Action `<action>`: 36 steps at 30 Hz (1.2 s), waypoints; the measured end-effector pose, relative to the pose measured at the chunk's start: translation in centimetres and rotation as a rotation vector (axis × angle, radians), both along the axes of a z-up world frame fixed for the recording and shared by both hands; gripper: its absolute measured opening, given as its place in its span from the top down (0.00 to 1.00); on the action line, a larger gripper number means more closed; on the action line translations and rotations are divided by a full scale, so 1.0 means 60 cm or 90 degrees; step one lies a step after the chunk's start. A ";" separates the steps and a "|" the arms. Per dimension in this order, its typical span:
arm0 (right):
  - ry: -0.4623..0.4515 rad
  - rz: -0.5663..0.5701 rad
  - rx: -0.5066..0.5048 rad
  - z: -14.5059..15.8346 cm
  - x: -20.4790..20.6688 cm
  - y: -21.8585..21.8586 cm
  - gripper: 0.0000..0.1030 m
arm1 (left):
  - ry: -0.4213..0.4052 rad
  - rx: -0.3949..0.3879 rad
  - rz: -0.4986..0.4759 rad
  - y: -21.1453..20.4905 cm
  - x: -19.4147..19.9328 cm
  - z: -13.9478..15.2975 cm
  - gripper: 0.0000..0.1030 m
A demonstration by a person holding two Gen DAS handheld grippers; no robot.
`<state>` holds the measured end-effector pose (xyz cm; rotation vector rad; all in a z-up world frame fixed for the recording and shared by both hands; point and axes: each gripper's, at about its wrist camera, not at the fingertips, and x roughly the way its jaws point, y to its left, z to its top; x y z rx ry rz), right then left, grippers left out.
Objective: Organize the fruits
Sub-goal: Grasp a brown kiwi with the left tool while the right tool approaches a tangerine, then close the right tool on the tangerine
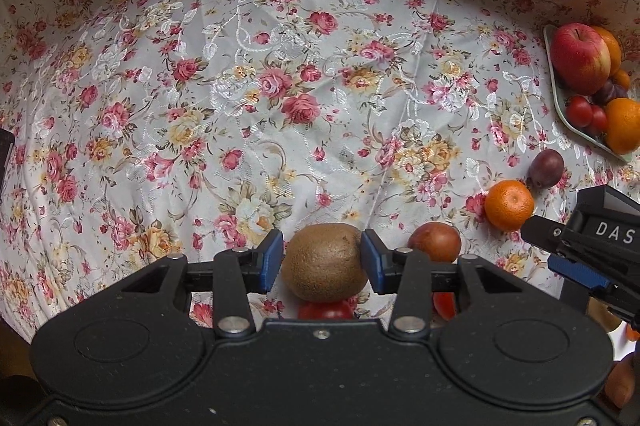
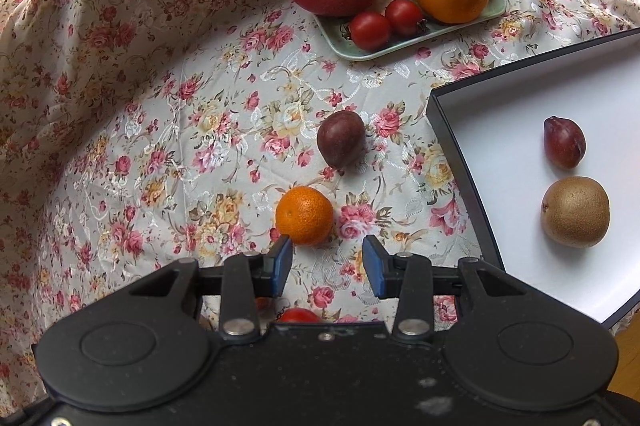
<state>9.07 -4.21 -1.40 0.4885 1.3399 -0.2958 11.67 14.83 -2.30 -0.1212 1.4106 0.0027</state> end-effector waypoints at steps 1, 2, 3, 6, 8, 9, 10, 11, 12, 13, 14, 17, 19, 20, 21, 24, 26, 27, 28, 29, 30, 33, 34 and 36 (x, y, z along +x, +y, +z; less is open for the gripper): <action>0.001 0.000 0.000 -0.001 0.001 0.002 0.59 | 0.004 -0.005 -0.001 0.001 0.000 -0.001 0.50; 0.002 0.000 -0.001 -0.002 0.002 0.003 0.59 | 0.009 -0.011 0.000 0.000 0.000 -0.004 0.49; 0.003 0.000 -0.001 -0.003 0.002 0.004 0.59 | 0.011 -0.012 -0.002 0.000 0.000 -0.005 0.49; 0.006 -0.001 -0.002 -0.005 0.003 0.004 0.59 | 0.011 -0.002 -0.006 -0.004 0.000 -0.008 0.48; 0.007 -0.005 -0.001 -0.006 0.005 0.003 0.59 | 0.013 0.001 -0.009 -0.006 0.001 -0.011 0.47; 0.007 -0.007 0.000 -0.007 0.005 0.002 0.59 | 0.014 0.004 -0.010 -0.007 0.001 -0.013 0.46; 0.007 -0.008 0.001 -0.007 0.005 0.002 0.59 | 0.015 0.005 -0.010 -0.009 0.001 -0.014 0.46; 0.008 -0.009 0.001 -0.008 0.006 0.001 0.59 | 0.017 0.007 -0.012 -0.010 0.001 -0.015 0.45; 0.008 -0.010 0.002 -0.008 0.006 0.001 0.59 | 0.018 0.009 -0.013 -0.012 0.001 -0.017 0.45; 0.009 -0.011 0.002 -0.009 0.006 0.000 0.59 | 0.018 0.010 -0.013 -0.012 0.001 -0.017 0.45; 0.009 -0.011 0.002 -0.009 0.007 0.000 0.59 | 0.019 0.010 -0.014 -0.013 0.001 -0.018 0.45; 0.010 -0.013 0.004 -0.010 0.008 0.001 0.59 | 0.024 0.011 -0.014 -0.015 0.003 -0.020 0.44; 0.011 -0.016 0.003 -0.011 0.009 0.001 0.59 | 0.028 0.015 -0.015 -0.016 0.004 -0.022 0.44; 0.012 -0.016 0.003 -0.013 0.010 0.000 0.59 | 0.029 0.015 -0.015 -0.016 0.004 -0.023 0.43; 0.013 -0.018 0.003 -0.014 0.011 0.000 0.59 | 0.030 0.013 -0.015 -0.016 0.005 -0.023 0.43; 0.016 -0.020 0.001 -0.019 0.014 0.002 0.59 | 0.035 0.007 -0.009 -0.012 0.008 -0.027 0.43; 0.018 -0.020 -0.002 -0.023 0.016 0.004 0.59 | 0.039 -0.003 0.000 -0.006 0.011 -0.031 0.42; 0.019 -0.020 -0.003 -0.025 0.018 0.006 0.59 | 0.041 -0.009 0.005 -0.003 0.013 -0.032 0.42; 0.021 -0.019 -0.004 -0.028 0.020 0.007 0.59 | 0.042 -0.013 0.007 0.000 0.015 -0.032 0.42; 0.022 -0.018 -0.004 -0.030 0.022 0.009 0.59 | 0.043 -0.015 0.009 0.001 0.016 -0.032 0.42; 0.023 -0.018 -0.005 -0.032 0.023 0.010 0.59 | 0.042 -0.016 0.009 0.001 0.017 -0.033 0.42; 0.026 -0.017 -0.007 -0.039 0.031 0.014 0.59 | 0.042 -0.015 0.006 0.001 0.021 -0.035 0.42; 0.028 -0.017 -0.006 -0.041 0.033 0.015 0.59 | 0.042 -0.015 0.005 0.000 0.022 -0.036 0.42; 0.030 -0.015 -0.002 -0.045 0.040 0.019 0.59 | 0.044 -0.011 0.003 -0.003 0.023 -0.038 0.41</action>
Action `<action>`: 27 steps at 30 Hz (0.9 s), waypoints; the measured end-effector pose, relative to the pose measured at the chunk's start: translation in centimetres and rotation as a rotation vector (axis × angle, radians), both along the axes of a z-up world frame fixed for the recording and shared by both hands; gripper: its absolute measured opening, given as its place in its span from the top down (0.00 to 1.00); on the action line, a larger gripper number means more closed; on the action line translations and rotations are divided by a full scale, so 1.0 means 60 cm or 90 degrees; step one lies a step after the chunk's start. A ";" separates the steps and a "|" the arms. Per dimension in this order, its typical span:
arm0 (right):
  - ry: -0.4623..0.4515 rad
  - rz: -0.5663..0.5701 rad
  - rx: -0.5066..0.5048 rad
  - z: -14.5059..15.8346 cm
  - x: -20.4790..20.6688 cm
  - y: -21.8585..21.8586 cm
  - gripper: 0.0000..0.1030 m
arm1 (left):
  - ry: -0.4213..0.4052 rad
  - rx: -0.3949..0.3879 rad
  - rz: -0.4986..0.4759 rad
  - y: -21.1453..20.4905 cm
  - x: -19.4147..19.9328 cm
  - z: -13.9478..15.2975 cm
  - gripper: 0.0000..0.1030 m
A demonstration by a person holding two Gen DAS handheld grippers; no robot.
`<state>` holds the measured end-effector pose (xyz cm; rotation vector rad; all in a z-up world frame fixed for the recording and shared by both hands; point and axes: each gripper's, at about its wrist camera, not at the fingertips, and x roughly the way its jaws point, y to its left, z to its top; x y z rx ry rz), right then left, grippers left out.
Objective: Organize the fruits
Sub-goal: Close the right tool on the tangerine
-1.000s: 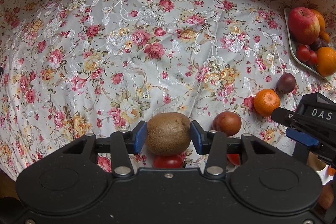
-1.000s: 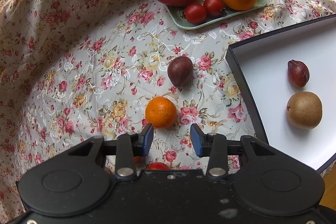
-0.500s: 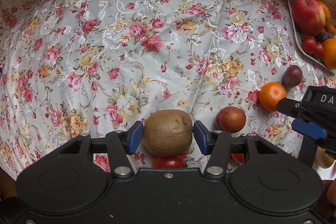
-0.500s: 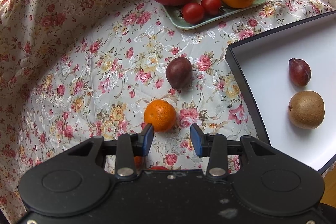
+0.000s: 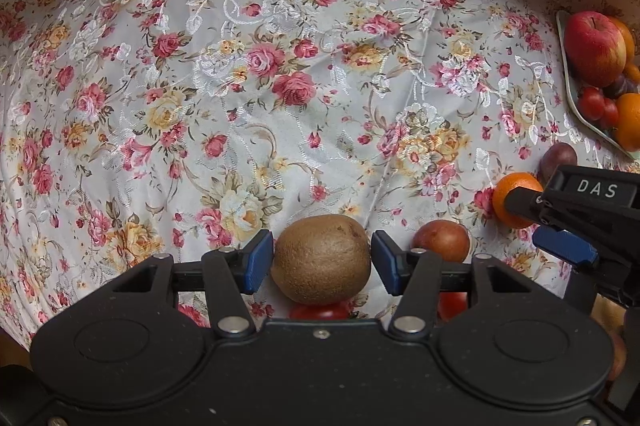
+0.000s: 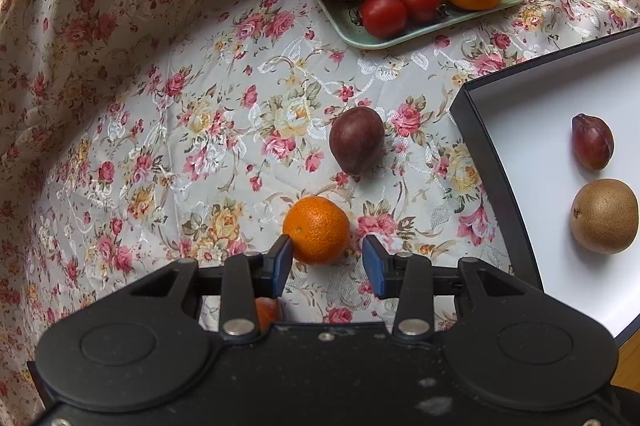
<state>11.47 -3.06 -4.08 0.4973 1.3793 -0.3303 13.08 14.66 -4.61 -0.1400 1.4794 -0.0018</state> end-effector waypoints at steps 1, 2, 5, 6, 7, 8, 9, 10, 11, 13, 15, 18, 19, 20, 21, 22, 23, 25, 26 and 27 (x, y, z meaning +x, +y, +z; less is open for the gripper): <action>0.001 0.000 0.001 -0.002 0.003 0.002 0.59 | 0.001 0.001 -0.001 -0.001 0.002 -0.002 0.41; 0.001 0.001 -0.001 -0.004 0.006 0.005 0.59 | 0.003 0.000 0.000 -0.001 0.003 -0.004 0.41; 0.009 0.005 -0.007 -0.012 0.014 0.011 0.59 | 0.009 -0.004 0.004 -0.001 0.006 -0.007 0.41; 0.011 0.005 -0.008 -0.014 0.016 0.012 0.59 | 0.010 -0.002 0.004 -0.001 0.008 -0.009 0.41; 0.014 0.005 -0.009 -0.017 0.018 0.013 0.58 | 0.011 -0.001 0.003 -0.002 0.009 -0.010 0.41; 0.015 0.005 -0.009 -0.018 0.020 0.015 0.58 | 0.013 -0.001 0.002 -0.003 0.010 -0.012 0.41; 0.016 0.005 -0.009 -0.020 0.022 0.017 0.58 | 0.015 0.000 0.001 -0.005 0.011 -0.016 0.40; 0.016 0.007 -0.010 -0.021 0.024 0.017 0.58 | 0.017 0.002 0.000 -0.007 0.012 -0.019 0.40; 0.017 0.008 -0.010 -0.022 0.025 0.018 0.58 | 0.019 0.004 -0.002 -0.009 0.011 -0.024 0.40; 0.020 0.006 -0.011 -0.026 0.027 0.019 0.58 | 0.023 0.007 -0.005 -0.013 0.011 -0.029 0.40; 0.023 0.006 -0.012 -0.029 0.028 0.020 0.58 | 0.025 0.011 -0.008 -0.014 0.010 -0.036 0.40; 0.024 0.007 -0.012 -0.030 0.029 0.022 0.58 | 0.025 0.016 -0.012 -0.018 0.009 -0.041 0.40; 0.022 0.005 -0.012 -0.030 0.029 0.022 0.58 | 0.025 0.019 -0.013 -0.020 0.008 -0.043 0.40; 0.021 0.004 -0.012 -0.029 0.030 0.022 0.58 | 0.025 0.020 -0.013 -0.021 0.007 -0.044 0.40; 0.021 0.004 -0.013 -0.030 0.030 0.022 0.58 | 0.025 0.021 -0.014 -0.022 0.007 -0.045 0.40; 0.022 0.005 -0.013 -0.030 0.030 0.022 0.58 | 0.026 0.021 -0.013 -0.023 0.007 -0.046 0.40; 0.023 0.004 -0.014 -0.031 0.031 0.022 0.58 | 0.026 0.020 -0.013 -0.022 0.004 -0.045 0.40; 0.024 0.005 -0.016 -0.033 0.032 0.022 0.58 | 0.027 0.018 -0.009 -0.024 0.005 -0.048 0.40; 0.024 0.007 -0.018 -0.034 0.032 0.023 0.58 | 0.028 0.018 -0.008 -0.023 0.006 -0.048 0.40; 0.024 0.009 -0.020 -0.034 0.032 0.024 0.58 | 0.029 0.017 -0.007 -0.023 0.006 -0.049 0.40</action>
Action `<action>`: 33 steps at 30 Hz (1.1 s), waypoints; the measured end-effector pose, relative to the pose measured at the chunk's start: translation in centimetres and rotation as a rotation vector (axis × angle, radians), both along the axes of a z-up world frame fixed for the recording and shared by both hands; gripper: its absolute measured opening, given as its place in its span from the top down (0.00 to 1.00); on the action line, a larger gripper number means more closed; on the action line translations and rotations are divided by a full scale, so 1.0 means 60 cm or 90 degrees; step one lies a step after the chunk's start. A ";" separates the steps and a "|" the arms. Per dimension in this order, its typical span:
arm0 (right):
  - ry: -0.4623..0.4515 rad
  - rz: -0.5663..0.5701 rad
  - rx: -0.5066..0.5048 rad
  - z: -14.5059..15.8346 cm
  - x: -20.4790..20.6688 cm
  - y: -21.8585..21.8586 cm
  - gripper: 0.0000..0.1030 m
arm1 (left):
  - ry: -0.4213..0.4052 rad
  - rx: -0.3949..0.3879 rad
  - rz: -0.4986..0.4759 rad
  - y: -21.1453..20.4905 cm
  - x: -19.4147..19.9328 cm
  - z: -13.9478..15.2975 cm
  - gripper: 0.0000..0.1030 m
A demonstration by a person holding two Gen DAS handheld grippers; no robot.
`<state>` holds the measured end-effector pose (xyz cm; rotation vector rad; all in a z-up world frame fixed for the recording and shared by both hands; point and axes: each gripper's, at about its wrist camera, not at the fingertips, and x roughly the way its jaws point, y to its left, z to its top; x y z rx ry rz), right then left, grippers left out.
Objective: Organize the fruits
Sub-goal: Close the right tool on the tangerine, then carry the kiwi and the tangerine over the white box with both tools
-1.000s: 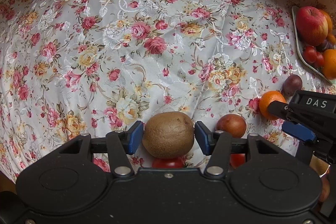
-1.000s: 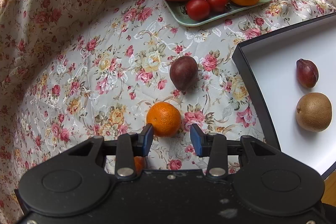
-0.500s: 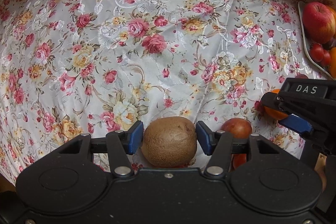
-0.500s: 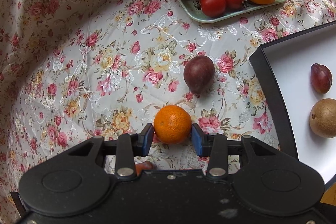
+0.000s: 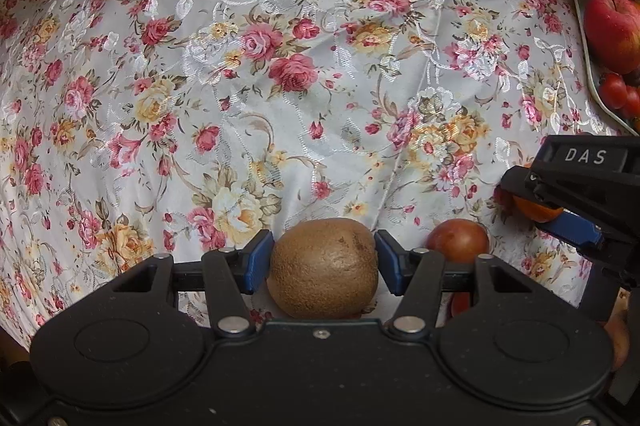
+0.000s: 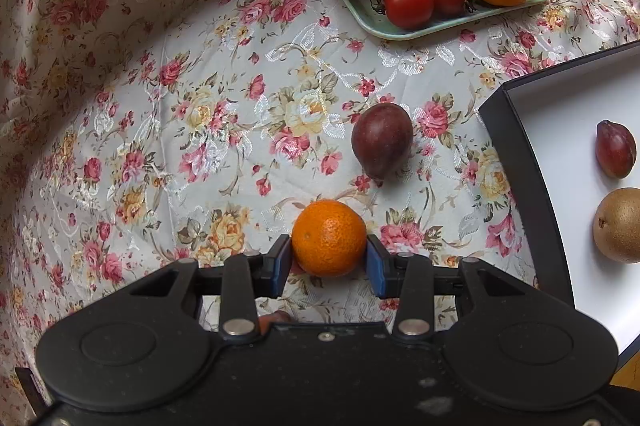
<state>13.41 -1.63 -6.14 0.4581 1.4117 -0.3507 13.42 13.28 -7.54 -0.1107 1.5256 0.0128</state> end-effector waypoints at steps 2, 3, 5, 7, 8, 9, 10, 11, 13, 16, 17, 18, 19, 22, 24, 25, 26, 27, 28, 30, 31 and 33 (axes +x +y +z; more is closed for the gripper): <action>-0.001 0.004 -0.003 0.001 0.000 0.002 0.59 | 0.002 -0.002 0.005 0.001 0.000 0.001 0.40; -0.002 0.006 -0.006 0.001 0.000 0.003 0.59 | 0.003 -0.003 0.005 0.002 0.001 0.002 0.40; -0.008 0.013 -0.013 0.003 0.000 0.005 0.61 | 0.005 -0.005 0.005 0.003 0.002 0.002 0.40; -0.014 0.020 -0.016 0.006 -0.001 0.007 0.61 | 0.005 -0.010 0.005 0.005 0.002 0.004 0.42; -0.017 0.022 -0.014 0.007 -0.001 0.008 0.61 | 0.003 -0.013 0.005 0.006 0.002 0.005 0.42; -0.018 0.023 -0.011 0.007 -0.001 0.008 0.61 | 0.002 -0.014 0.004 0.008 0.001 0.006 0.42; -0.018 0.023 -0.007 0.009 -0.002 0.008 0.61 | 0.001 -0.016 0.005 0.008 0.000 0.007 0.43; -0.018 0.022 -0.003 0.009 -0.002 0.008 0.61 | 0.000 -0.019 0.008 0.010 0.000 0.009 0.43; -0.021 0.019 0.006 0.013 -0.004 0.006 0.62 | -0.006 -0.020 0.014 0.013 0.000 0.014 0.43; -0.031 0.016 0.007 0.021 -0.007 0.005 0.62 | -0.023 -0.012 0.022 0.018 0.003 0.029 0.43; -0.036 0.016 0.007 0.024 -0.007 0.005 0.62 | -0.032 -0.007 0.023 0.021 0.004 0.036 0.43; -0.039 0.016 0.008 0.027 -0.008 0.003 0.62 | -0.041 -0.002 0.025 0.024 0.007 0.042 0.43; -0.042 0.015 0.010 0.030 -0.009 0.002 0.62 | -0.049 0.003 0.029 0.028 0.008 0.049 0.43; -0.047 0.012 0.018 0.037 -0.012 -0.003 0.62 | -0.069 0.004 0.046 0.040 0.013 0.068 0.43; -0.050 0.012 0.019 0.043 -0.015 -0.006 0.62 | -0.078 0.002 0.055 0.044 0.017 0.080 0.43; -0.051 0.014 0.019 0.046 -0.017 -0.008 0.62 | -0.081 0.004 0.058 0.046 0.017 0.084 0.43; -0.052 0.015 0.018 0.049 -0.018 -0.009 0.62 | -0.085 0.007 0.060 0.044 0.017 0.089 0.43; -0.051 0.015 0.019 0.051 -0.019 -0.011 0.62 | -0.089 0.011 0.059 0.043 0.017 0.093 0.43; -0.050 0.013 0.021 0.052 -0.021 -0.014 0.62 | -0.092 0.014 0.057 0.041 0.018 0.096 0.43; -0.044 0.007 0.032 0.052 -0.024 -0.021 0.62 | -0.096 0.016 0.053 0.031 0.007 0.099 0.43; -0.040 0.003 0.039 0.052 -0.027 -0.024 0.62 | -0.096 0.015 0.050 0.028 0.006 0.101 0.43; -0.033 -0.004 0.052 0.052 -0.033 -0.030 0.62 | -0.094 0.010 0.044 0.020 -0.001 0.103 0.43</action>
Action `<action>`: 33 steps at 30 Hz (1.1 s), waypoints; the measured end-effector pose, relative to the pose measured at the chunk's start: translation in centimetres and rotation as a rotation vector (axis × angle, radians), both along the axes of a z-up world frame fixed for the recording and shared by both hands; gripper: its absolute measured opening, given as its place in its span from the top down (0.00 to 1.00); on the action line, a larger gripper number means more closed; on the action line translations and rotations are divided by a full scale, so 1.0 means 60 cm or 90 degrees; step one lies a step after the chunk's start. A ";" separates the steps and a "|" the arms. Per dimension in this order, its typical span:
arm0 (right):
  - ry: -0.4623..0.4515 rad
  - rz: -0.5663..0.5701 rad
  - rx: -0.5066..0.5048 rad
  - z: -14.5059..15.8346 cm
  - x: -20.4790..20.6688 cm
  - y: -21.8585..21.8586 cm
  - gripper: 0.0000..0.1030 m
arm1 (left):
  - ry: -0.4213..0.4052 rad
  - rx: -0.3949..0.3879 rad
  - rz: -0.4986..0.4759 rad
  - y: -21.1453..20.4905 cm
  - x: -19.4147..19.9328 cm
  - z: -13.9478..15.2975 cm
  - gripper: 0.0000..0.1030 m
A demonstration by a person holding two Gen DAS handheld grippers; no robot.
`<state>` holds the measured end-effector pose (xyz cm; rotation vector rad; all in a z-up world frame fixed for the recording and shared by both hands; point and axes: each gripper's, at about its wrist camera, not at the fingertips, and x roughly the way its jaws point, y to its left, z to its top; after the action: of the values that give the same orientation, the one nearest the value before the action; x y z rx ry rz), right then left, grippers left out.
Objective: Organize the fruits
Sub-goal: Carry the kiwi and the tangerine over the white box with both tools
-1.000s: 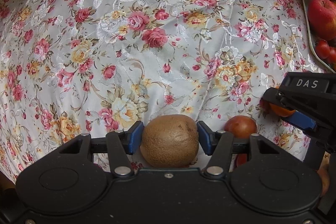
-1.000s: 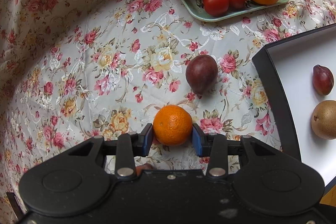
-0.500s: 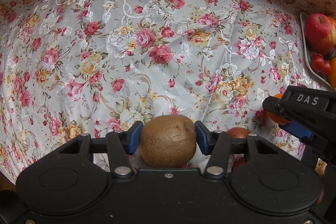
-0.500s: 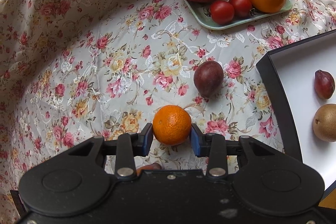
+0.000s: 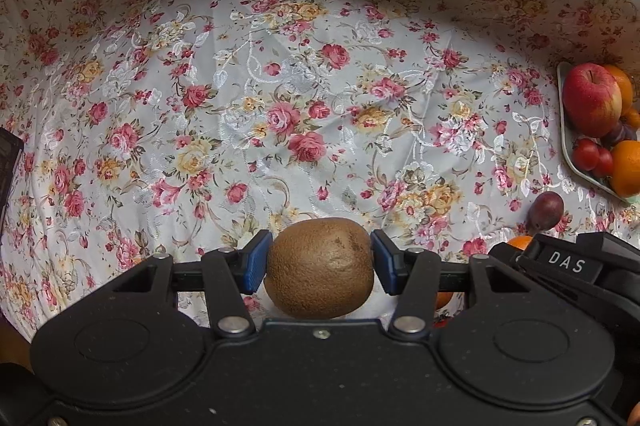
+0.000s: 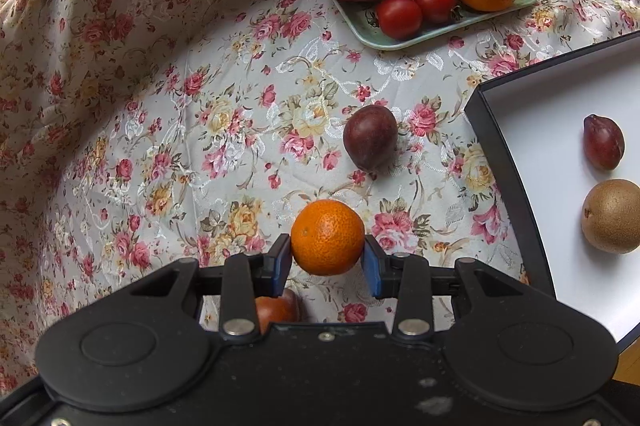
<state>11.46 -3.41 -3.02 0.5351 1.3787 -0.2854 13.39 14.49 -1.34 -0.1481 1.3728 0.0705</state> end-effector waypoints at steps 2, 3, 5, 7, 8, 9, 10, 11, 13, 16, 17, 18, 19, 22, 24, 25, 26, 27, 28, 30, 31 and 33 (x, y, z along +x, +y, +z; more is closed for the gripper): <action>0.002 -0.002 0.007 0.003 -0.006 -0.002 0.62 | 0.003 -0.002 -0.004 -0.007 -0.004 -0.002 0.43; 0.002 -0.002 0.008 0.005 -0.009 -0.003 0.62 | 0.004 -0.002 -0.006 -0.011 -0.007 -0.003 0.43; -0.003 0.002 0.006 0.012 -0.017 -0.003 0.62 | 0.005 -0.003 -0.009 -0.015 -0.013 -0.002 0.43; -0.007 0.005 0.007 0.019 -0.027 -0.005 0.62 | 0.006 -0.004 -0.010 -0.020 -0.019 0.000 0.43; -0.008 0.006 0.008 0.021 -0.031 -0.006 0.62 | 0.005 -0.004 -0.009 -0.022 -0.022 0.001 0.43; -0.009 0.006 0.009 0.024 -0.036 -0.008 0.62 | 0.004 -0.005 -0.009 -0.024 -0.024 0.002 0.43; -0.008 0.006 0.011 0.027 -0.041 -0.010 0.62 | 0.003 -0.006 -0.010 -0.027 -0.027 0.004 0.43; -0.008 0.006 0.012 0.028 -0.045 -0.012 0.62 | 0.002 -0.006 -0.011 -0.030 -0.030 0.006 0.43; -0.007 0.005 0.014 0.032 -0.054 -0.015 0.62 | 0.000 -0.008 -0.017 -0.037 -0.036 0.008 0.43; -0.012 0.011 0.009 0.040 -0.069 -0.021 0.62 | -0.004 -0.009 -0.026 -0.048 -0.044 0.012 0.43; -0.014 0.012 0.006 0.042 -0.073 -0.023 0.62 | -0.005 -0.009 -0.030 -0.053 -0.048 0.013 0.43; -0.016 0.012 0.004 0.045 -0.078 -0.026 0.62 | -0.006 -0.010 -0.032 -0.057 -0.051 0.014 0.43; -0.017 0.011 0.003 0.047 -0.082 -0.030 0.62 | -0.006 -0.011 -0.035 -0.060 -0.053 0.015 0.43; -0.020 -0.002 0.002 0.053 -0.093 -0.046 0.62 | -0.008 -0.014 -0.046 -0.075 -0.062 0.017 0.43; -0.023 -0.010 -0.002 0.058 -0.101 -0.058 0.62 | -0.011 -0.015 -0.056 -0.087 -0.068 0.019 0.43; -0.026 -0.013 -0.004 0.061 -0.104 -0.065 0.62 | -0.012 -0.015 -0.061 -0.094 -0.071 0.020 0.43; -0.029 -0.017 -0.006 0.064 -0.108 -0.072 0.62 | -0.013 -0.016 -0.066 -0.101 -0.073 0.022 0.43; -0.031 -0.023 -0.008 0.067 -0.111 -0.080 0.62 | -0.015 -0.017 -0.071 -0.109 -0.075 0.023 0.43; -0.034 -0.029 -0.010 0.069 -0.115 -0.088 0.62 | -0.017 -0.018 -0.077 -0.117 -0.077 0.025 0.43; -0.039 -0.043 -0.014 0.075 -0.122 -0.105 0.62 | -0.021 -0.020 -0.089 -0.133 -0.081 0.028 0.43; -0.040 -0.050 -0.016 0.077 -0.126 -0.114 0.62 | -0.023 -0.021 -0.098 -0.144 -0.084 0.029 0.43; -0.045 -0.068 -0.022 0.083 -0.134 -0.138 0.62 | -0.026 -0.024 -0.114 -0.166 -0.088 0.032 0.43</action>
<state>3.43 -11.70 1.95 0.5864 1.2768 -0.3723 8.11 4.55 0.58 -0.0568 1.3423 -0.1081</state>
